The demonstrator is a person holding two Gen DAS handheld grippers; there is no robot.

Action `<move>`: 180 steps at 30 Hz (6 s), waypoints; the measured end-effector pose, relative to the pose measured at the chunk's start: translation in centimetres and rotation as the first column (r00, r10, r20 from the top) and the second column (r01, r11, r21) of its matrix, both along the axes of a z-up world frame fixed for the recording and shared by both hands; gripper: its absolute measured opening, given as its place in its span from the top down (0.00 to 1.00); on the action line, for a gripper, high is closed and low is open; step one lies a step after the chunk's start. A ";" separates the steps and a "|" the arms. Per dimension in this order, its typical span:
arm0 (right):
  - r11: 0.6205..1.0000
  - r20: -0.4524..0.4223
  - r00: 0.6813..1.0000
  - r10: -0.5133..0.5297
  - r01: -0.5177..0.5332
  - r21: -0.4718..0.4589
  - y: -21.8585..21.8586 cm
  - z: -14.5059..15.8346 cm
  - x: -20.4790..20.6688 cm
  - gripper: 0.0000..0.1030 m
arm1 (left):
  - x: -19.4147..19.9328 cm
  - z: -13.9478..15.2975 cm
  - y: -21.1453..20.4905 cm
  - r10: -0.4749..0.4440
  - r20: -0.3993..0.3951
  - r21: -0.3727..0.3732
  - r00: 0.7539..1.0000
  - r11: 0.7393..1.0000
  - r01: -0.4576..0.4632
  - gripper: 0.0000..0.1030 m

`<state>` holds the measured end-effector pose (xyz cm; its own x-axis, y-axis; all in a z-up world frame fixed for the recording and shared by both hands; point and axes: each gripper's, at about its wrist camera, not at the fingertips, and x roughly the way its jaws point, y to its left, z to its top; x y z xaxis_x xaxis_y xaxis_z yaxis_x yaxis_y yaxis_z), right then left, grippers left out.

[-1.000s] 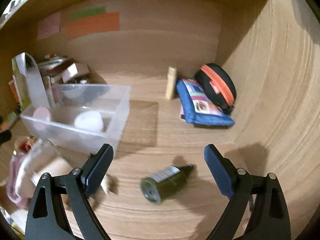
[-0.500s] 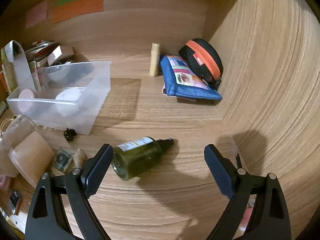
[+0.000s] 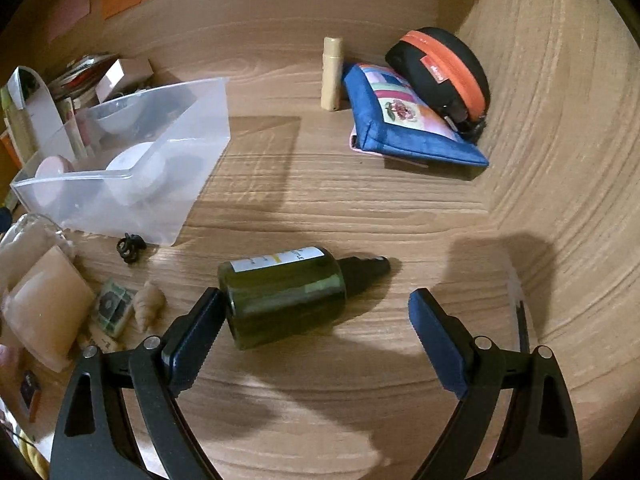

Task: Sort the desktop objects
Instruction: 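Move the left tool to the beige roll while the right tool approaches the green glass bottle, then close the left tool on the beige roll while the right tool grasps the green bottle, then carry the beige roll and green bottle into the clear bin and release both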

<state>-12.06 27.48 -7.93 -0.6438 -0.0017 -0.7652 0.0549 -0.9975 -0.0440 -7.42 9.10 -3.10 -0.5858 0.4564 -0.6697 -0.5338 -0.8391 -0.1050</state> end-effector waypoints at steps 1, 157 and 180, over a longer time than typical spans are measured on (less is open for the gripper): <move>1.000 0.001 1.000 0.005 -0.005 -0.002 0.0 -0.1 -0.2 0.12 | 0.1 0.0 0.3 -0.027 0.007 0.012 1.000 1.000 0.026 0.03; 0.916 -0.097 0.917 0.386 -0.394 -0.072 -12.3 4.7 -7.7 0.23 | -12.6 -2.5 -8.7 0.250 0.130 0.015 0.959 0.967 -0.254 0.33; 0.890 -0.195 0.876 0.442 -0.456 -0.031 -12.8 6.5 -5.9 0.18 | -11.5 -0.2 -10.7 0.248 0.060 0.142 0.967 0.957 -0.254 0.11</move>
<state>-17.94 14.68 -1.45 -0.6856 -0.3745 -0.6243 0.4955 -0.8683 -0.0232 -18.95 -1.65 -3.26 -0.6676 0.3937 -0.6319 -0.3008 -0.9190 -0.2547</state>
